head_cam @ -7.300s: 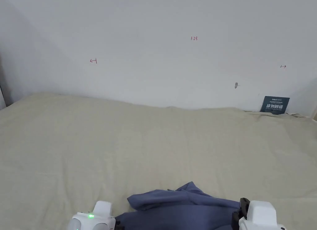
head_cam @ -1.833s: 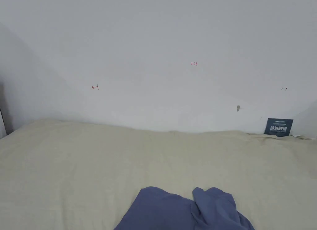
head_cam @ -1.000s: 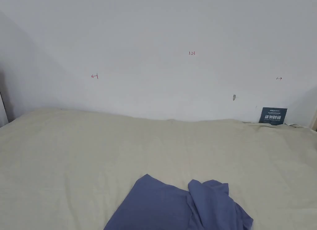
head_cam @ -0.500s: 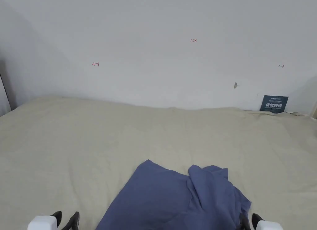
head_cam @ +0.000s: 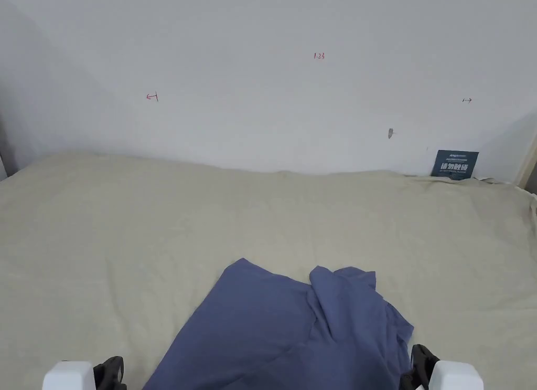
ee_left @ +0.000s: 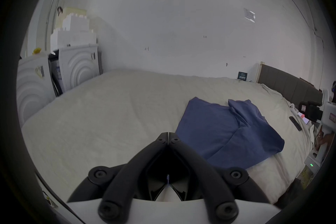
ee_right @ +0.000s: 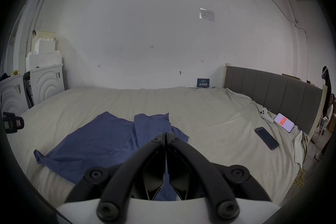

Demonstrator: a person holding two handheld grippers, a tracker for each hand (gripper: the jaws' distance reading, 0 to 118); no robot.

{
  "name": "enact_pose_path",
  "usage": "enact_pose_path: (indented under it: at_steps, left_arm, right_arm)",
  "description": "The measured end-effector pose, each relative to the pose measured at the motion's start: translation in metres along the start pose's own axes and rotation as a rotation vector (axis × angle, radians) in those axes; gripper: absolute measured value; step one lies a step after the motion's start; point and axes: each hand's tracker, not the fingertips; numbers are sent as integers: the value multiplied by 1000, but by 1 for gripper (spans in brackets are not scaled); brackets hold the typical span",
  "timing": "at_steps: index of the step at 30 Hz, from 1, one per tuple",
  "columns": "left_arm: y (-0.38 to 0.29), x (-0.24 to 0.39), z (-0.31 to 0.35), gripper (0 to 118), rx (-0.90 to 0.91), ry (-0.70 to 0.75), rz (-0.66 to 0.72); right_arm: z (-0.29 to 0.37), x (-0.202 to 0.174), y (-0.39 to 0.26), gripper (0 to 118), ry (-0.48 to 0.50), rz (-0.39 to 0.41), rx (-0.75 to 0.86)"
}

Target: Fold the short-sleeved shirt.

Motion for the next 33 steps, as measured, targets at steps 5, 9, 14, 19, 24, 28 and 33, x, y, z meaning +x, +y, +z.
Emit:
enact_pose_path:
  at_steps: [5,9,14,19,24,28,33]
  left_arm:
    - [4,-35,-18,0,-110,-20,73]
    - [6,-42,-30,35,-202,-26,50]
    - [-5,-31,-34,70,-291,-72,38]
    - [-27,-9,-47,78,-380,-55,-4]
    - [-42,5,-55,44,-410,-29,-41]
    - [-46,15,-50,14,-343,-33,-123]
    - [-47,18,-38,3,-287,-43,-136]
  right_arm:
    - [-4,-3,-2,1,10,6,-16]
    - [-9,-8,-6,1,21,7,-30]
    - [-13,-15,-12,1,36,20,-52]
    - [-16,-18,-19,1,46,30,-75]
    - [-17,-17,-23,1,47,31,-93]
    - [-17,-15,-24,1,40,31,-97]
    - [-16,-13,-27,1,34,31,-107]
